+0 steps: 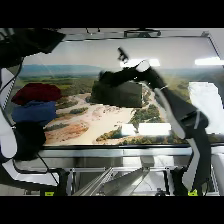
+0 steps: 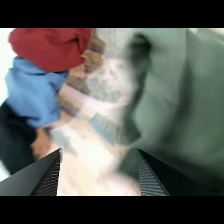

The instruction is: Fold the shirts.

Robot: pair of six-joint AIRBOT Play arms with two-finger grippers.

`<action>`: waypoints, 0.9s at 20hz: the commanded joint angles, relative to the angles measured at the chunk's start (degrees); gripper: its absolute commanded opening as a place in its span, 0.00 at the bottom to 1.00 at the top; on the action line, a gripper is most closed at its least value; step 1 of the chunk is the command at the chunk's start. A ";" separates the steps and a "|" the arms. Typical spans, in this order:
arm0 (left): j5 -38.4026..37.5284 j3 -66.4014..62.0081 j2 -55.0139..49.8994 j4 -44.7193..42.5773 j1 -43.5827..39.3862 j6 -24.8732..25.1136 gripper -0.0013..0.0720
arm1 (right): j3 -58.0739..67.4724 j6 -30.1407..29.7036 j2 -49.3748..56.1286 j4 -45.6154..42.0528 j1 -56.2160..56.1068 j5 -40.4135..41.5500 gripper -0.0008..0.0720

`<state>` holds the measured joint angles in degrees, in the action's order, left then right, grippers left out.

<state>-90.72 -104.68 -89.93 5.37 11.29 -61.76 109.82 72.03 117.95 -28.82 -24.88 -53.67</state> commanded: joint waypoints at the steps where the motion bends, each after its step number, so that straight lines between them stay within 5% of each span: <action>1: -5.03 6.62 4.17 5.03 5.44 3.19 0.05 | 0.07 0.02 6.01 2.03 -5.95 10.62 0.69; 2: -6.12 7.78 4.52 4.96 6.03 3.34 0.05 | 0.07 0.04 5.11 2.03 -4.22 8.00 0.60; 6: -8.37 11.43 4.63 5.03 6.47 3.63 0.05 | 0.07 1.57 -0.42 0.57 7.52 -8.79 0.58; 7: -8.33 12.02 4.63 5.03 6.25 3.89 0.05 | 0.07 3.15 -1.97 -1.07 10.86 -12.81 0.48; 10: -8.37 12.22 4.52 5.03 5.70 4.37 0.05 | 0.04 8.04 -5.99 -10.34 19.32 -21.79 0.49; 13: -8.50 12.22 4.55 5.31 4.96 4.33 0.05 | -0.46 16.65 -6.80 -25.86 24.28 -30.05 0.96; 18: -8.68 12.22 4.52 5.31 3.69 4.26 0.05 | -6.60 17.09 -4.76 -29.75 23.91 -27.50 0.97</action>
<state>-99.39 -92.51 -85.43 10.57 15.59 -57.54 105.80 87.55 112.18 -54.78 -1.45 -81.19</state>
